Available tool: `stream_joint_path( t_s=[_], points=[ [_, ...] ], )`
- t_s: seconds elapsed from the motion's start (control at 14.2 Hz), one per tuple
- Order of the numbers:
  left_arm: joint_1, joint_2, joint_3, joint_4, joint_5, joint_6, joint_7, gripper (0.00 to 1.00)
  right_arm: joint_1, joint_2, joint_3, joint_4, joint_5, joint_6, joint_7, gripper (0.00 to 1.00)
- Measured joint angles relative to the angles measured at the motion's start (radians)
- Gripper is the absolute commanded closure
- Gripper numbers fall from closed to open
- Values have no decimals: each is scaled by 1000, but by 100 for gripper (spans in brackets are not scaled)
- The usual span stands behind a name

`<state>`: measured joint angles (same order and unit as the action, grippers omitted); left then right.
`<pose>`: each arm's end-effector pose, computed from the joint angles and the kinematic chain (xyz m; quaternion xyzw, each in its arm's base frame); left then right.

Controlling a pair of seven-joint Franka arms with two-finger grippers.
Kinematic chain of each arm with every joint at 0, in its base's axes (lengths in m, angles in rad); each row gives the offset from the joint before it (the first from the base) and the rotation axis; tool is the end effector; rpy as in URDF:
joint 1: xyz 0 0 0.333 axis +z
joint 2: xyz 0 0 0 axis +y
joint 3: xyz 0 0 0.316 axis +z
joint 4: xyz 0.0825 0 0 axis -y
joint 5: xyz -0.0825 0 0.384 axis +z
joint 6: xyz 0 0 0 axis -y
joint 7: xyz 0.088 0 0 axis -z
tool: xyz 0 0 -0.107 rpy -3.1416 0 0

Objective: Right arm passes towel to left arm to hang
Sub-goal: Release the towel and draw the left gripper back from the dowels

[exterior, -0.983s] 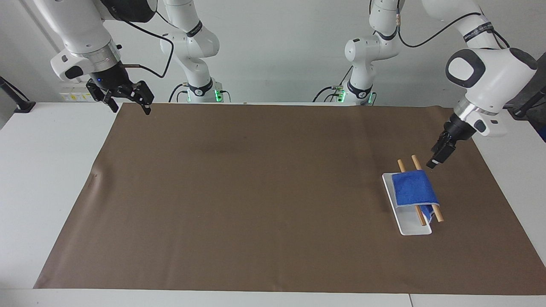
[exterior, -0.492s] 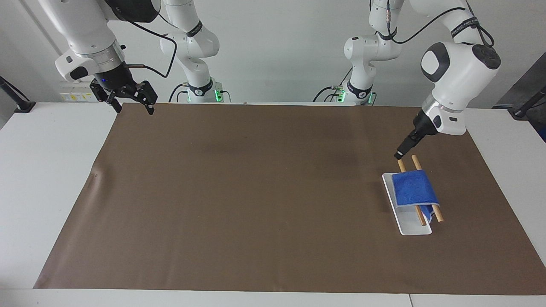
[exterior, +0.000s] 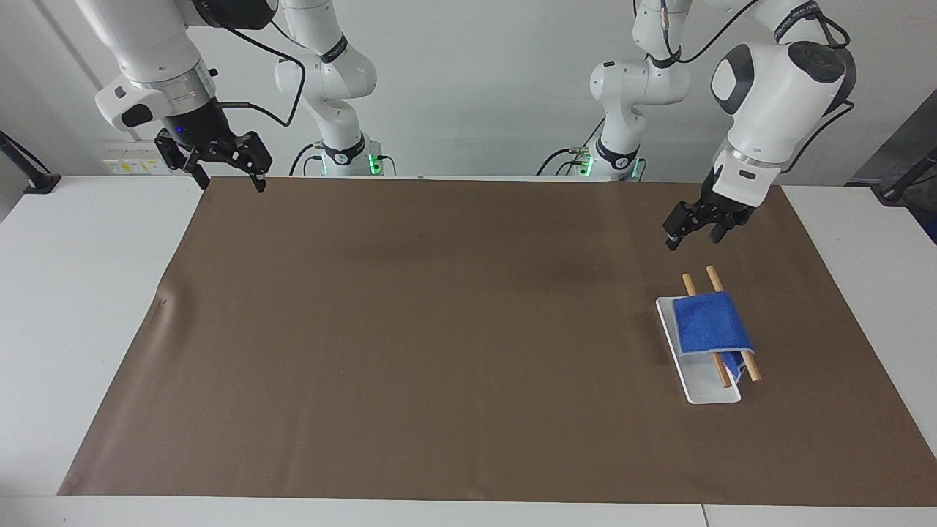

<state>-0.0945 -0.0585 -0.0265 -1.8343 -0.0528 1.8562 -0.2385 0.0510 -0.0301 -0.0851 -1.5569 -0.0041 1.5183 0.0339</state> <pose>0.5484 -0.0711 0.5564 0.9968 0.0650 0.0351 0.0316 0.5397 -0.0196 0.6428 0.9994 -0.0341 -0.0043 0.0008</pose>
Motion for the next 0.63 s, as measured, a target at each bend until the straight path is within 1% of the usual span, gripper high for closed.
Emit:
stream_joint_path(
  t_s=[0.28,0.42,0.63],
  points=[
    [0,46,0,174,29,-155,18,0,6,0,-1,0,0,0,0,0],
    [0,49,0,207,29,-193,19,0,6,0,-2,0,0,0,0,0],
    [0,44,0,223,29,-231,19,0,6,0,-3,0,0,0,0,0]
  ],
)
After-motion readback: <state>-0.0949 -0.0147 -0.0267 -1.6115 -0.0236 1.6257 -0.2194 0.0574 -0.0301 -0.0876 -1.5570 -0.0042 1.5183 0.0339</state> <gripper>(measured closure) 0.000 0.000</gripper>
